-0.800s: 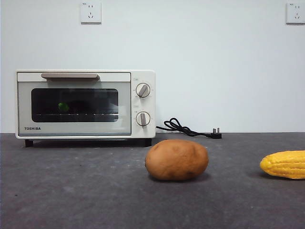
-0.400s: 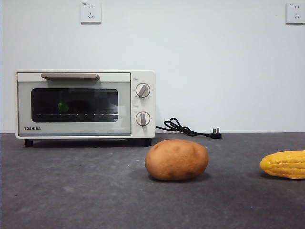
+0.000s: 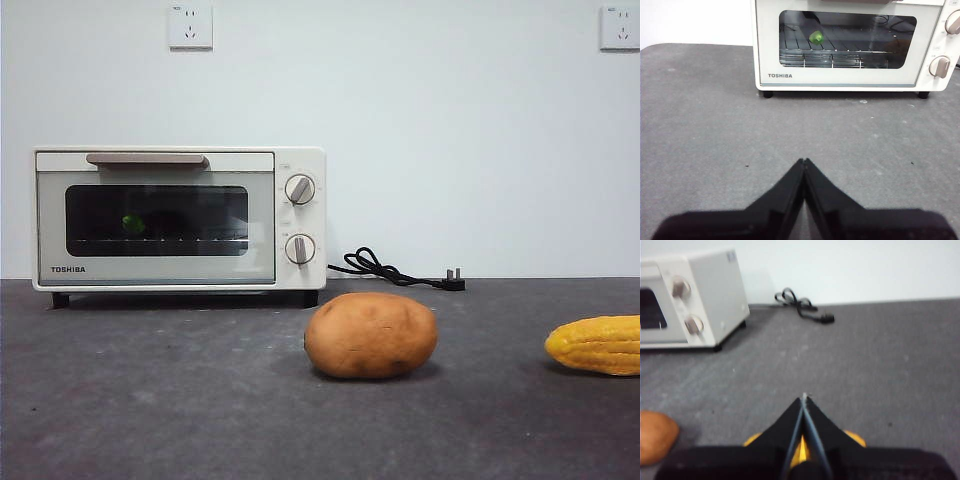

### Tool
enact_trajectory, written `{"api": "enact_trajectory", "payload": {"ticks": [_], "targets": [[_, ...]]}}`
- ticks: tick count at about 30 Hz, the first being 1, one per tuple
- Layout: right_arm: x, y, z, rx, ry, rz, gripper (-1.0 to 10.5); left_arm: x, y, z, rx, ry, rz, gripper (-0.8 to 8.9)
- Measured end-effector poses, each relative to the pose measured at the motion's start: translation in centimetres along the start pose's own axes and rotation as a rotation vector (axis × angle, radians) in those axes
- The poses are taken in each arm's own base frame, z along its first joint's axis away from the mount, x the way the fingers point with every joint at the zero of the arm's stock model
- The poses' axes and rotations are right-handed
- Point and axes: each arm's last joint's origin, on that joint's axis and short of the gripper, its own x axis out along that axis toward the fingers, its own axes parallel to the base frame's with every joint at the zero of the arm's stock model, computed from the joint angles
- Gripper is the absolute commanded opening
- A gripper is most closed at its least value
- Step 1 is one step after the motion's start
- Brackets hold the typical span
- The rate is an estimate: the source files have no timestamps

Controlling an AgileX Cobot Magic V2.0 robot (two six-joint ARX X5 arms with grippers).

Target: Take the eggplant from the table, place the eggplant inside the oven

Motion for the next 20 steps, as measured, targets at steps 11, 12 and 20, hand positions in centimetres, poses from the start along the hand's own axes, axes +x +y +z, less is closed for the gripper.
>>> {"api": "enact_trajectory", "payload": {"ticks": [11,12,20], "targets": [[0.04,-0.04,-0.63,0.005,0.050,-0.005,0.0,0.01,0.00,-0.01,0.000,0.001,0.000,-0.04],[0.04,-0.04,-0.63,0.005,0.050,-0.005,0.0,0.01,0.00,-0.01,0.000,0.001,0.000,-0.04],[0.04,-0.04,-0.64,0.005,0.050,-0.006,0.0,0.01,0.00,-0.01,0.000,0.001,0.000,-0.04]]}}
